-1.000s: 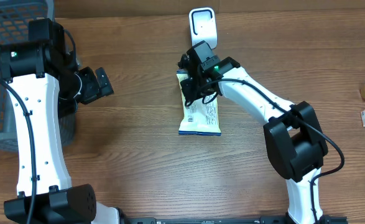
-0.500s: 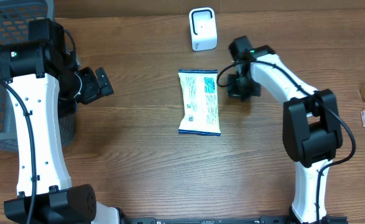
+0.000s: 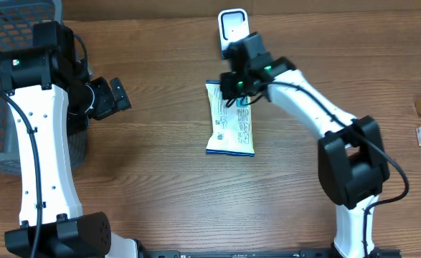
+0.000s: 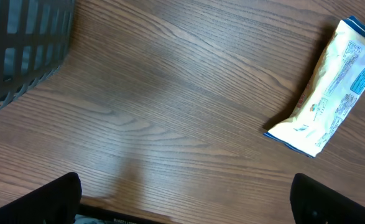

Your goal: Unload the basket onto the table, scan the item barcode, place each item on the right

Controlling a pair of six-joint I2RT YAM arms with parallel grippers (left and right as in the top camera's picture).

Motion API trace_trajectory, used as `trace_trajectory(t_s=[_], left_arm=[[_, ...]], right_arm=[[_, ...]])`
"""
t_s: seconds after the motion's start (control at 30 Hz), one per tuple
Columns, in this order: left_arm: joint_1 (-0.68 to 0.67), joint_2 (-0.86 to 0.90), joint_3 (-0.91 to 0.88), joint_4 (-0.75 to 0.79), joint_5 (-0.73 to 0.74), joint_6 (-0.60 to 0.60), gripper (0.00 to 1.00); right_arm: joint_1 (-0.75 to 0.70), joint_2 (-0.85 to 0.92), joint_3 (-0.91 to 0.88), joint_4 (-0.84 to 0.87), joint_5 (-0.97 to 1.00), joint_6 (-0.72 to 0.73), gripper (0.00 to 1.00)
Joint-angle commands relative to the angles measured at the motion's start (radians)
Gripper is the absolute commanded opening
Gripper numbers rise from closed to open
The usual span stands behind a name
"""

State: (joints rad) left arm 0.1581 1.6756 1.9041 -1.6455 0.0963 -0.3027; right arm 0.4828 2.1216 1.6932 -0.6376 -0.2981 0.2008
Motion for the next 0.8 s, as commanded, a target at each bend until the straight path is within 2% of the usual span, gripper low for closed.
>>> trace_trajectory(t_s=[0.0,0.07,0.33,0.53,0.77], left_arm=[[0.005,-0.002,0.0,0.001,0.0,0.019,1.0],[0.005,-0.002,0.0,0.001,0.0,0.019,1.0],[0.005,-0.002,0.0,0.001,0.0,0.019,1.0],[0.005,-0.002,0.0,0.001,0.0,0.019,1.0],[0.005,-0.002,0.0,0.001,0.0,0.019,1.0]], right_arm=[[0.042,0.023,-0.001,0.012,0.138,0.053,0.04],[0.045,0.048,-0.002,0.001,0.205,0.094,0.04],[-0.045,0.134,-0.005,-0.1,0.267,0.118,0.04],[-0.132,0.124,0.004,-0.394,0.569,0.286,0.04],[-0.15,0.012,0.005,-0.551,0.565,0.289,0.04]])
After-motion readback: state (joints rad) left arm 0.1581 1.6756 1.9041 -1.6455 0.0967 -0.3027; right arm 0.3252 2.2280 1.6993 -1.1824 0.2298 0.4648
